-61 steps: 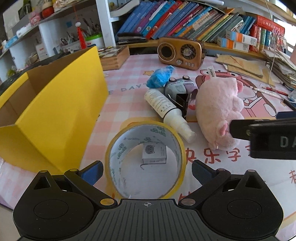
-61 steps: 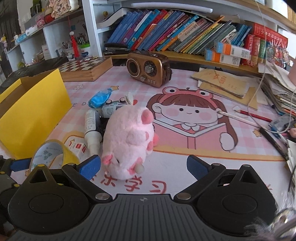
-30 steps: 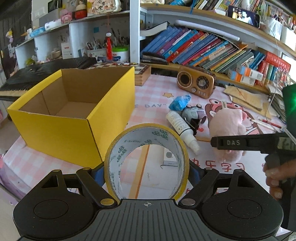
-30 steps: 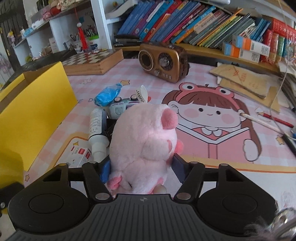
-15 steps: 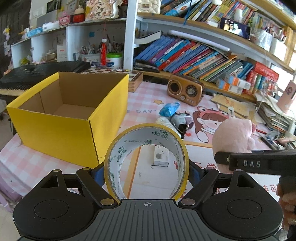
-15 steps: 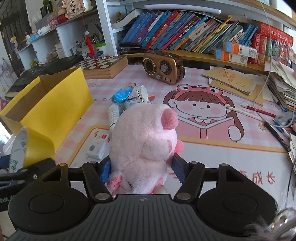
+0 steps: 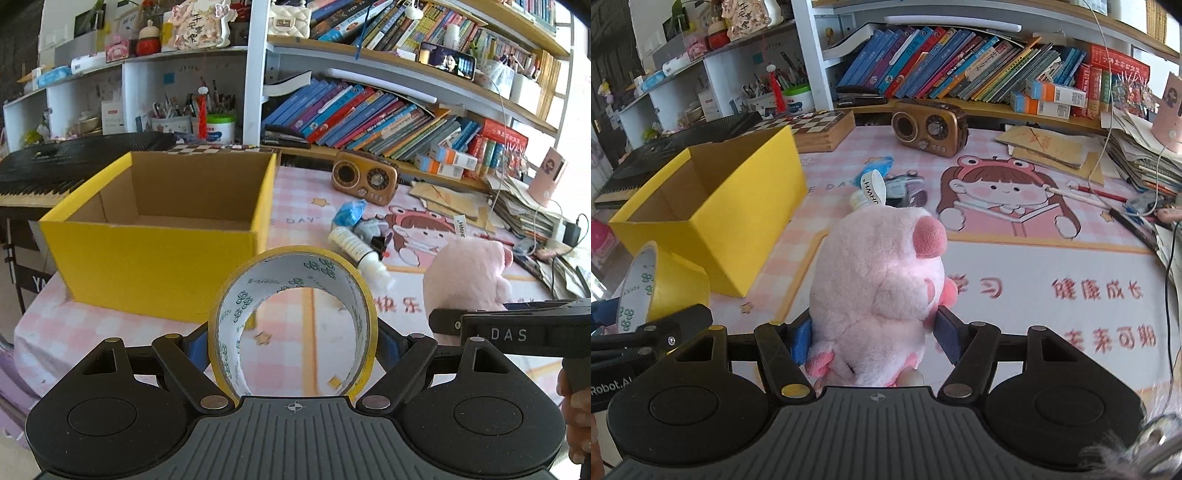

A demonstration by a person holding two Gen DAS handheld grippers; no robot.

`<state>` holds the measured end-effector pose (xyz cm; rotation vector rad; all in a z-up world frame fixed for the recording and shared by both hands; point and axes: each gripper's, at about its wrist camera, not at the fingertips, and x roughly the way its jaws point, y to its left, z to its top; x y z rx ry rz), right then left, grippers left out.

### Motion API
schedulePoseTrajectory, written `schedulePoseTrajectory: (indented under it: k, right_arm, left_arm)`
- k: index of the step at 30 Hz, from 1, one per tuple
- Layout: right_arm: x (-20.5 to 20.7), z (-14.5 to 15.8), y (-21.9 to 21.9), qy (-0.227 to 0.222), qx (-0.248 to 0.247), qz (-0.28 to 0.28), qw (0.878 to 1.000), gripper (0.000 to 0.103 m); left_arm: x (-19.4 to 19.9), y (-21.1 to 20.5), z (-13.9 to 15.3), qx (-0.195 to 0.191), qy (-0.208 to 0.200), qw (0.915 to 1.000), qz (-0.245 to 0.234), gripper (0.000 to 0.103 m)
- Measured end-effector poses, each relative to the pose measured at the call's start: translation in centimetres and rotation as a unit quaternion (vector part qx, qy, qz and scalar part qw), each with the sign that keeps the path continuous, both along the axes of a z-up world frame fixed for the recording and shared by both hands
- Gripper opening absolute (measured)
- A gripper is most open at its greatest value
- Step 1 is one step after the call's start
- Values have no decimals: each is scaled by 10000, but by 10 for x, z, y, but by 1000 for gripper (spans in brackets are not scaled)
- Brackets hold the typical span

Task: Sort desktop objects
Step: 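Lift the tape roll with the left tool while the right tool lifts the pig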

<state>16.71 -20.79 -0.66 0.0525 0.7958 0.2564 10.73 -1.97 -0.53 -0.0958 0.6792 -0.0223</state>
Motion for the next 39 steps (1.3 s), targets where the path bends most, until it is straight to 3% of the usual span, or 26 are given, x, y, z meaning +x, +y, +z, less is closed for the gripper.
schedulePoseTrajectory:
  k: [18,39]
  right_arm:
    - [-71,-1,91,-7,0,170,9999,63]
    - [-111,3,129,-94,-71,310,9994,63]
  left_arm:
    - [-62,81,1,-77,-48,10000,34,85]
    - [-95,115,3,-194,-179,9996,90,85]
